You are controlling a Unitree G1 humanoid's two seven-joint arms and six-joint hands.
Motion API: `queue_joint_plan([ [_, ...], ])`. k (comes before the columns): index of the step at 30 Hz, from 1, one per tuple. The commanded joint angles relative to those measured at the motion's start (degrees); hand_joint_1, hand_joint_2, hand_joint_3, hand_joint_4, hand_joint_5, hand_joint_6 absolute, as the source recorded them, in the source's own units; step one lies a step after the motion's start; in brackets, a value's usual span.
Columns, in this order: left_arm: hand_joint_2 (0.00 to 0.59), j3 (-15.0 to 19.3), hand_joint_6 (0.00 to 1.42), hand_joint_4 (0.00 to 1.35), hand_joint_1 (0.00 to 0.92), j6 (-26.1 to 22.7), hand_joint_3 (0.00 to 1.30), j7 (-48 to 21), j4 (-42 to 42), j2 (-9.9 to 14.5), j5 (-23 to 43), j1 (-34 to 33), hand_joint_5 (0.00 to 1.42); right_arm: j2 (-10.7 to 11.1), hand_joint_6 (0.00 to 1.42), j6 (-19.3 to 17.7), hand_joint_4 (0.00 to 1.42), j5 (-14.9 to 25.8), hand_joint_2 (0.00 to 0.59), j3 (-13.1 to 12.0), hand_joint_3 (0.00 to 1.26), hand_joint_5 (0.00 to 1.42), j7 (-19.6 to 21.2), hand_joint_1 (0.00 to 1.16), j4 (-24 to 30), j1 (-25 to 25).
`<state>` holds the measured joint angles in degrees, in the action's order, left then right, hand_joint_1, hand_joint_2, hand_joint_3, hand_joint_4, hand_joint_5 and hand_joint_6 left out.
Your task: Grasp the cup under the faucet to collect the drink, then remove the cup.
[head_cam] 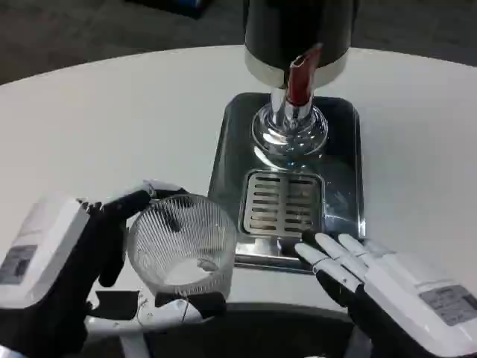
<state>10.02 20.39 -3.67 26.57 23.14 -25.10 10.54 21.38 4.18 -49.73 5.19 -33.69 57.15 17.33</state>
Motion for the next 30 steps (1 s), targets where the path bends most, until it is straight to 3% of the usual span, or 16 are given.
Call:
queue_joint_plan([
  [1,0.0,-0.17,1.42,1.13,0.576,1.23,0.99,-0.09,1.45,-0.2,1.08,0.25,1.32,-0.18,0.0,-0.7,0.0,0.08,0.47,-0.49,0.06,0.0,-0.74,0.4,1.5,0.64],
  [17,0.0,-0.47,1.42,1.13,0.576,0.9,0.99,-0.35,1.49,-0.38,1.23,-0.13,1.32,-0.55,0.0,-0.34,0.0,0.51,0.47,-1.27,0.06,0.0,-1.33,0.4,2.41,1.38],
  [30,0.0,-2.51,1.42,1.13,0.576,-0.88,0.99,0.04,-2.48,-1.01,0.23,-5.48,1.32,-2.23,0.03,-0.81,0.04,4.49,0.463,-4.75,0.11,0.01,-0.3,0.41,2.85,3.46],
])
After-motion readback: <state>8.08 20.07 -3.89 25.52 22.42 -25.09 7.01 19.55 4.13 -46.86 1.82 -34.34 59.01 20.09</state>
